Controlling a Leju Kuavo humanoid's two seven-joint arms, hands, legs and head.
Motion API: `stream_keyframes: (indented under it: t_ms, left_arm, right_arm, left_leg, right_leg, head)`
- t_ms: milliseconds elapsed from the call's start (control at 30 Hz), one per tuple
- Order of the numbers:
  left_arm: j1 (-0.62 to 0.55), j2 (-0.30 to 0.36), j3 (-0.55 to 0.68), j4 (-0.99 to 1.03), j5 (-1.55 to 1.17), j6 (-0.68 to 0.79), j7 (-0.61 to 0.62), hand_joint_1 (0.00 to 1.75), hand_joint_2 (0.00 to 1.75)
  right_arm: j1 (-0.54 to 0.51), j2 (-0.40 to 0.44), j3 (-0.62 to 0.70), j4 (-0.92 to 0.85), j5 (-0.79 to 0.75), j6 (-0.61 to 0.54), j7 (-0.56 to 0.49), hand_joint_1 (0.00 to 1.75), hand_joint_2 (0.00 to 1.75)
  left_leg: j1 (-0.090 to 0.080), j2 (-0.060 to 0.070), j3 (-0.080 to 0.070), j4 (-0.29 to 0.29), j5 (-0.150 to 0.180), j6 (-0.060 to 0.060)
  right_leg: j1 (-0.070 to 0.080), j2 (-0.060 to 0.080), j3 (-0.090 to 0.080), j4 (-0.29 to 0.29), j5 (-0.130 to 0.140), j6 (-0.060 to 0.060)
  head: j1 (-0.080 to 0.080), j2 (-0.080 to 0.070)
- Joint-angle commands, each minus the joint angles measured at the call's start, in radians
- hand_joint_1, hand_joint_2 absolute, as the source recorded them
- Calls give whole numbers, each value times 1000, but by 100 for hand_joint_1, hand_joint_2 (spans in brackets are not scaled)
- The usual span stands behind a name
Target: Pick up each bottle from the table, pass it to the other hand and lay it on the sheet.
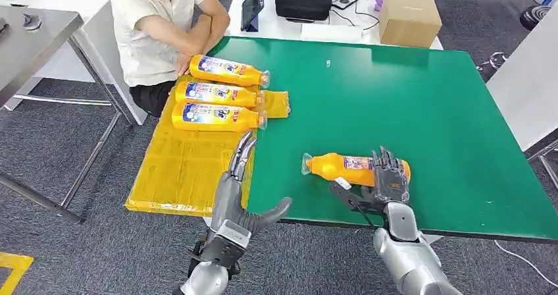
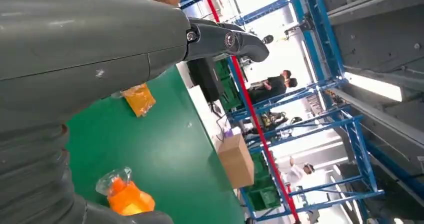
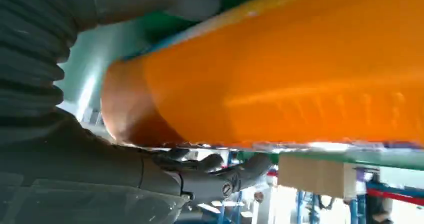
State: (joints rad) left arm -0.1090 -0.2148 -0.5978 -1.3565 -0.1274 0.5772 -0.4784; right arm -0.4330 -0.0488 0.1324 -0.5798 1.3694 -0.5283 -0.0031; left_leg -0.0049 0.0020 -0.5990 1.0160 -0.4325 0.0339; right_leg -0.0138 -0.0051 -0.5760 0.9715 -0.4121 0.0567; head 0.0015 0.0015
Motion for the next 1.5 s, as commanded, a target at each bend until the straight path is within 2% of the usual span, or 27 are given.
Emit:
stream_keyframes:
  t_ms: [33, 133, 233, 267, 367, 433, 700, 767, 800, 900, 967, 1033, 1067, 1167, 1333, 1400, 1500]
  left_arm:
    - [-10, 13, 17, 21, 0, -11, 5, 0, 175]
    - [-2, 19, 19, 15, 2, -11, 3, 0, 175]
    - [-4, 23, 16, 17, 3, -11, 0, 0, 175]
    - [-9, 27, 16, 22, 14, -9, -6, 0, 175]
    - [-11, 29, 17, 30, 58, -27, -12, 0, 175]
    - [-3, 30, 20, 36, 171, -113, 22, 0, 175]
    - [0, 31, 19, 38, 174, -113, 20, 0, 175]
    - [4, 24, 28, 49, 265, -152, 55, 0, 175]
    - [9, 27, 29, 57, 284, -154, 63, 0, 175]
    - [41, 34, 42, 78, 437, -211, 99, 0, 175]
    - [69, 40, 59, 76, 655, -368, 157, 0, 175]
    - [80, 56, 45, 80, 725, -443, 171, 0, 175]
    - [78, 60, 38, 87, 738, -454, 170, 0, 175]
    - [64, 48, 58, 119, 783, -446, 168, 0, 175]
    - [46, 39, 86, 140, 823, -453, 164, 0, 175]
    - [16, 28, 97, 180, 797, -407, 115, 0, 175]
    - [-11, 27, 78, 221, 792, -432, 116, 0, 175]
  right_arm:
    - [45, -14, -35, 100, -129, -4, -124, 175, 175]
    - [71, 6, -75, 70, -267, -14, -261, 175, 175]
    - [76, 13, -75, 60, -297, -18, -286, 175, 175]
    - [81, 26, -95, 43, -366, 0, -339, 175, 175]
    - [89, 37, -94, 3, -455, 7, -399, 175, 175]
    - [97, 38, -78, -36, -489, -10, -415, 164, 175]
    - [97, 36, -75, -39, -491, -8, -413, 166, 175]
    - [103, 49, -70, -90, -553, -20, -447, 164, 175]
    - [114, 55, -61, -130, -575, -13, -452, 171, 175]
    - [168, 74, 2, -322, -660, -17, -449, 164, 175]
    - [173, 78, 78, -396, -684, -2, -432, 161, 175]
    - [165, 92, 120, -424, -717, 11, -435, 154, 175]
    - [167, 88, 149, -444, -726, 2, -444, 145, 175]
    - [193, 88, 211, -527, -766, 5, -459, 138, 175]
    - [190, 85, 254, -541, -790, 31, -455, 138, 175]
    - [186, 87, 308, -534, -808, 74, -470, 133, 175]
    - [192, 104, 373, -518, -842, 117, -477, 138, 175]
  left_leg:
    - [1, -4, 1, -1, 1, -2]
    - [1, -4, 4, -2, 1, -2]
    - [2, -3, 4, -2, 0, -2]
    - [2, -1, 4, -1, 0, -1]
    - [2, 0, 4, -1, 0, -2]
    - [2, 0, 4, -2, 0, -2]
    - [1, 2, 3, -1, 0, -2]
    - [2, 2, 3, -1, -1, -2]
    - [1, 2, 4, -2, 0, -3]
    - [2, 4, 3, -2, -1, -3]
    - [1, 5, 2, -2, -1, -2]
    - [1, 7, 0, -2, -2, -3]
    - [1, 7, -1, -1, -1, -2]
    - [1, 5, -5, -1, -1, -3]
    - [1, 4, -6, -1, -1, -3]
    - [1, 2, -9, -1, 0, -2]
    - [1, 2, -9, -1, 0, -2]
  right_leg:
    - [1, -3, 2, -2, 0, -2]
    - [1, -3, 3, -2, -1, -2]
    - [2, -2, 6, -2, 0, -2]
    - [2, -1, 7, -2, 0, -1]
    - [2, 0, 6, -1, 0, -1]
    - [2, 0, 5, -1, 0, -2]
    - [1, 0, 4, -1, 0, -1]
    - [2, 0, 4, -1, 0, -2]
    - [2, 0, 4, -2, 0, -2]
    - [2, 2, 4, -1, 0, -3]
    - [1, 3, 3, 0, 0, -2]
    - [1, 5, 1, 1, 0, -3]
    - [1, 5, 0, 0, 1, -2]
    - [1, 3, -4, 1, 0, -2]
    - [1, 3, -4, 1, -1, -2]
    - [1, 1, -7, 1, 0, -1]
    - [1, 1, -7, 1, 0, -2]
  head:
    - [0, 0]
    - [0, 0]
    - [1, 0]
    - [0, 0]
    - [1, 0]
    - [1, 0]
    - [0, 0]
    - [0, 0]
    - [0, 0]
    - [0, 0]
    - [0, 0]
    - [0, 0]
    - [0, 0]
    - [0, 0]
    - [0, 0]
    - [0, 0]
    - [0, 0]
